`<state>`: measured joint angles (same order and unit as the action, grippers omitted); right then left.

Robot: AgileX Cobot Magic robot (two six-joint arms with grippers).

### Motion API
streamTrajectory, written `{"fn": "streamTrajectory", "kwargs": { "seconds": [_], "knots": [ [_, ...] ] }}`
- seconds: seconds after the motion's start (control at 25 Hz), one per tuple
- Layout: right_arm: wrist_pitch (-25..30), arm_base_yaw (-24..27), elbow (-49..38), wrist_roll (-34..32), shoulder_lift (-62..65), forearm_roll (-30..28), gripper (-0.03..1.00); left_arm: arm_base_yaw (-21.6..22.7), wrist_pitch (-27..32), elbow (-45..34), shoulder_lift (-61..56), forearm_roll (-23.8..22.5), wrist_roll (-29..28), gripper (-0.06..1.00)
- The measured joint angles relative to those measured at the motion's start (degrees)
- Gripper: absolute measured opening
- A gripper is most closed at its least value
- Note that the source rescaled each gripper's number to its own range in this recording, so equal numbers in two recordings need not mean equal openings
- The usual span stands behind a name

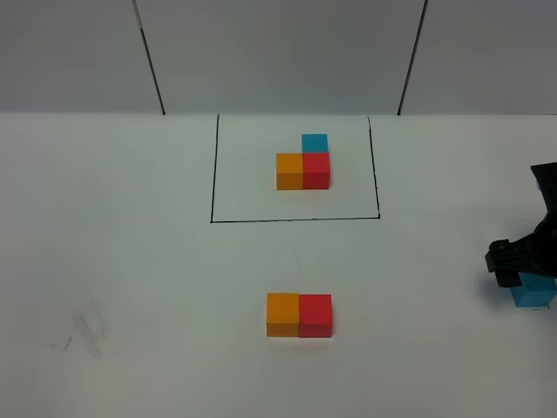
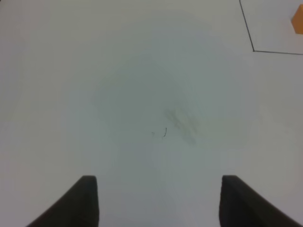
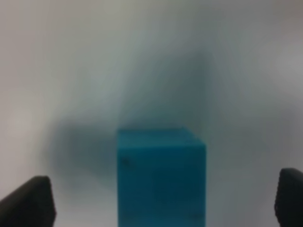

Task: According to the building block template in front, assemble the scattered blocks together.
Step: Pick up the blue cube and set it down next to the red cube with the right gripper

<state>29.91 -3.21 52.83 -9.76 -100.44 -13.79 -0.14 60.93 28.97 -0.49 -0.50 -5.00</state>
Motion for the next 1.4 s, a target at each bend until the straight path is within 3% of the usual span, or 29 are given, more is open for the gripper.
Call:
{"fn": "streamTrajectory", "kwargs": {
  "seconds": [0.56,0.68,1.12,1.28,1.4],
  "knots": [
    [-3.07,0.48,0.00,2.61,-3.43,1.66,0.85,0.00,-0.05,0.00,0.00,0.00,0.00,0.24],
    [-3.20,0.48,0.00,2.73,-3.43,1.70,0.78,0.00,-0.05,0.00,0.00,0.00,0.00,0.24],
    [-3.30,0.48,0.00,3.73,-3.43,1.72,0.34,0.00,-0.06,0.00,0.00,0.00,0.00,0.24],
    [-3.17,0.48,0.00,4.24,-3.43,1.72,0.24,0.00,-0.06,0.00,0.00,0.00,0.00,0.24],
    [-3.17,0.48,0.00,4.29,-3.43,1.72,0.23,0.00,-0.06,0.00,0.00,0.00,0.00,0.24]
  ]
}}
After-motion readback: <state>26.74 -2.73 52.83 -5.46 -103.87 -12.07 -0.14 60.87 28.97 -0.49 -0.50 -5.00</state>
